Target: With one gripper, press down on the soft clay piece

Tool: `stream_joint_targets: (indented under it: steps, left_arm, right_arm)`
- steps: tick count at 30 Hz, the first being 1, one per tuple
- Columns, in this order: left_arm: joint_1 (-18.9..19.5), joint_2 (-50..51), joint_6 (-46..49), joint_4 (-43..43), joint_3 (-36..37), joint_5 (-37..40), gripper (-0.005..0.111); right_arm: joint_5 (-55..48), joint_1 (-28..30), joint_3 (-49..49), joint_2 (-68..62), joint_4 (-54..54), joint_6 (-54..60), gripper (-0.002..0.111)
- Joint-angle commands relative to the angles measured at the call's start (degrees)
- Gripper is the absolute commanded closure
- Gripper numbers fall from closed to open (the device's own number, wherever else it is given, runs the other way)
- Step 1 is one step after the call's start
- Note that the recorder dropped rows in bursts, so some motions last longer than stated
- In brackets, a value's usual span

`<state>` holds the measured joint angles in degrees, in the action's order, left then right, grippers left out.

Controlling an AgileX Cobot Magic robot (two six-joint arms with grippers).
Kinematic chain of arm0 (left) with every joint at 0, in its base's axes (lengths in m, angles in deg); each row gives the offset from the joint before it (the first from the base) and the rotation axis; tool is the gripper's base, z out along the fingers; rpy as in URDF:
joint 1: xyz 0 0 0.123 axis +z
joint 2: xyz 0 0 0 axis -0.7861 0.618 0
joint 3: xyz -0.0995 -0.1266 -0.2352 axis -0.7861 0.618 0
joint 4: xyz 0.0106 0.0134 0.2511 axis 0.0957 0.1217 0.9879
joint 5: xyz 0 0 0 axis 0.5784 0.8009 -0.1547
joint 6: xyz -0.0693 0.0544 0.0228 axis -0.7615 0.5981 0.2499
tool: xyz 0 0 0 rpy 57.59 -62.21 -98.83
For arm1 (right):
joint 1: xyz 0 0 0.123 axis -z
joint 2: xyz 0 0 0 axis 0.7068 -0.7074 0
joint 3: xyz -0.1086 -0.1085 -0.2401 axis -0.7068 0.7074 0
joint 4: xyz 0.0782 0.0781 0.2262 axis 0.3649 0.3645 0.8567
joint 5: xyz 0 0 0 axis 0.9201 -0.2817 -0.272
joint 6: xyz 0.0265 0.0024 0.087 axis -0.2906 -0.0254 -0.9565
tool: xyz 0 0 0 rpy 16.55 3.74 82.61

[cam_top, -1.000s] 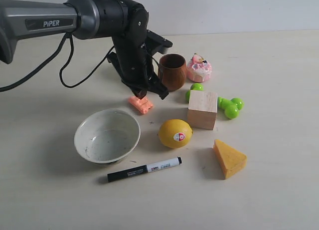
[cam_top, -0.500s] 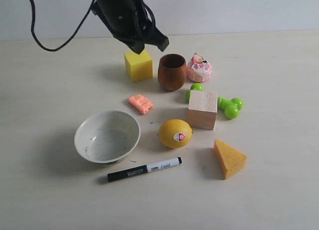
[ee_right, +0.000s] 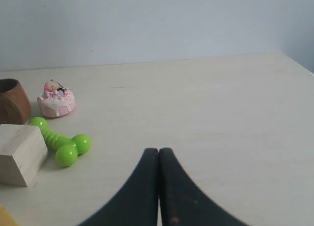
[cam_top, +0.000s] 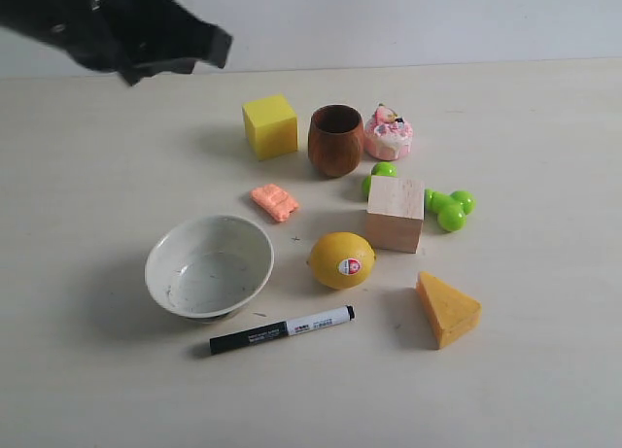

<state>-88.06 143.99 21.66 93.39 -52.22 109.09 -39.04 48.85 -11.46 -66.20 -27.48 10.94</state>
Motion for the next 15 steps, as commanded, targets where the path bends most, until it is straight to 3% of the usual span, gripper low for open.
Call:
stream_joint_targets:
  steps: [1, 7, 11, 15]
  left_arm:
    - [0.33, -14.4, -4.21, 0.33, 13.97, -10.36, 0.107]
    - [0.33, -32.19, -4.07, 0.98, 24.09, -10.47, 0.107]
    - [0.33, -42.58, -3.81, 0.98, 25.14, -5.08, 0.107]
    - [0.33, -49.74, -3.28, 1.37, 25.14, -4.83, 0.107]
  right_arm:
    - [0.35, -0.25, 0.23, 0.3, -0.03, 0.29, 0.108]
    - [0.35, -0.25, 0.23, 0.3, -0.03, 0.29, 0.108]
    - [0.35, -0.25, 0.23, 0.3, -0.03, 0.29, 0.108]
    - [0.35, -0.25, 0.23, 0.3, -0.03, 0.29, 0.108]
